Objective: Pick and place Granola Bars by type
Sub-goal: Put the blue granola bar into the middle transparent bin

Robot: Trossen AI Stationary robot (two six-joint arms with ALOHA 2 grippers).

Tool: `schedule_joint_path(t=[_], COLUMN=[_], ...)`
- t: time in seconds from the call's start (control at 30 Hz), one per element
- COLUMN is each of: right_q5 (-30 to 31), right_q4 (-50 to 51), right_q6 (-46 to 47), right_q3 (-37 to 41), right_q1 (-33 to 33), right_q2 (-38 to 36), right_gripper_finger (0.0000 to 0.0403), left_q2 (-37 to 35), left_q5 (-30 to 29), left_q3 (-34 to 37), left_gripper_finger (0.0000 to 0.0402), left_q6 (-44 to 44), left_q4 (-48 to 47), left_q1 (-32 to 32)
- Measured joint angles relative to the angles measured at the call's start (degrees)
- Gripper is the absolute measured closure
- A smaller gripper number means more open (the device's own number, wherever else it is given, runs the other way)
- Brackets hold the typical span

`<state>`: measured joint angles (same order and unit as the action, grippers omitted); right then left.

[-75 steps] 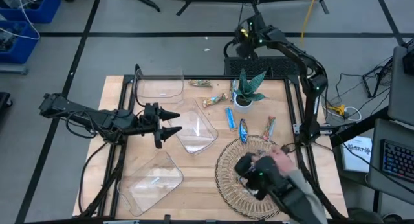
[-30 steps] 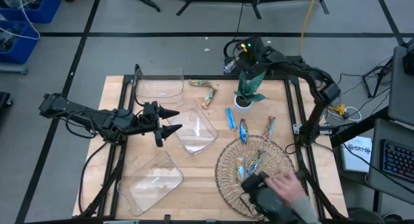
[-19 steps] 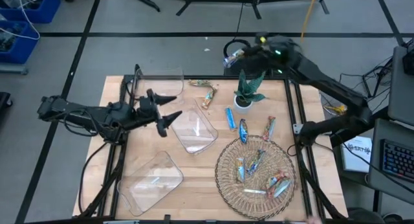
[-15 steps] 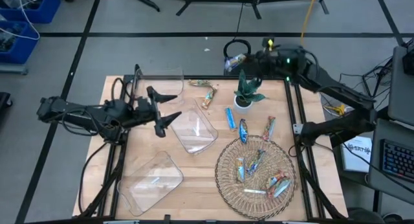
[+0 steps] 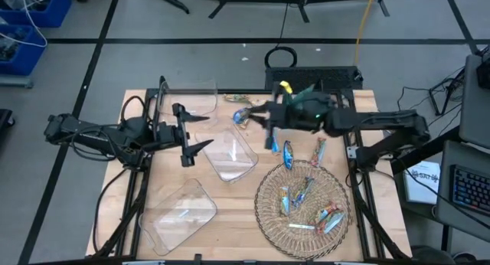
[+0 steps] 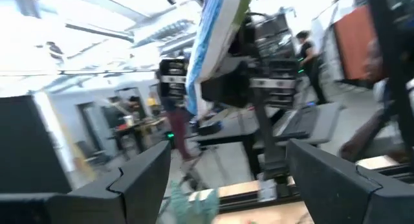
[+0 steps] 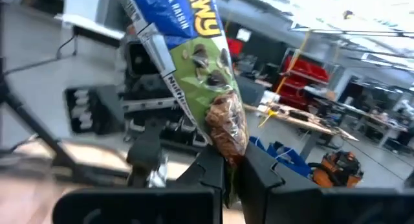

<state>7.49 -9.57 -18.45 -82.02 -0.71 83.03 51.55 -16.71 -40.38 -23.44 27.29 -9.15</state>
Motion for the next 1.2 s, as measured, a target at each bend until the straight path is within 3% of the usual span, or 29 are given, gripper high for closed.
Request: schedule_joint_path(t=[0.23,0.4,0.63,0.73,0.83,0.93,1.1,1.2], right_q5=[0.18,0.52,1.50,1.50,1.47,1.49,1.54,1.50], right_q4=[-7.32,-7.51,-9.73,-9.79,-10.36,-10.49,-2.26,9.37], right_q6=[5.79,8.74,11.76,11.79,11.77,11.68,8.11,7.03], right_q3=[0.02,0.02,0.00,0.02,0.02,0.02,0.02,0.00], right_q1=[1.29,1.16,1.20,1.20,1.20,1.20,1.18,1.20], right_q2=[8.38,12.65,15.92,16.21,15.89,15.61,11.41,5.26], right_gripper_finger=[0.0391,0.0391,0.0391,0.0391,0.0379,0.0342,0.0281,0.0251], left_q2=[0.00,0.08,3.47,4.82,5.22,5.09,3.16,2.75], left_q5=[1.69,4.60,4.35,4.25,4.22,2.42,-6.10,-5.36], left_q3=[0.00,0.00,0.00,0.00,0.00,0.00,-0.04,-0.02], left_gripper_finger=[0.0092,0.0092,0.0102,0.0159,0.0261,0.0356,0.0360,0.0362], left_q6=[-0.27,0.70,4.24,5.11,6.41,8.58,10.54,10.57], left_q4=[0.53,3.04,4.05,6.13,6.82,6.70,1.49,-6.03], left_q1=[-0.40,-1.73,-1.86,-1.86,-1.86,-1.88,-1.59,0.27])
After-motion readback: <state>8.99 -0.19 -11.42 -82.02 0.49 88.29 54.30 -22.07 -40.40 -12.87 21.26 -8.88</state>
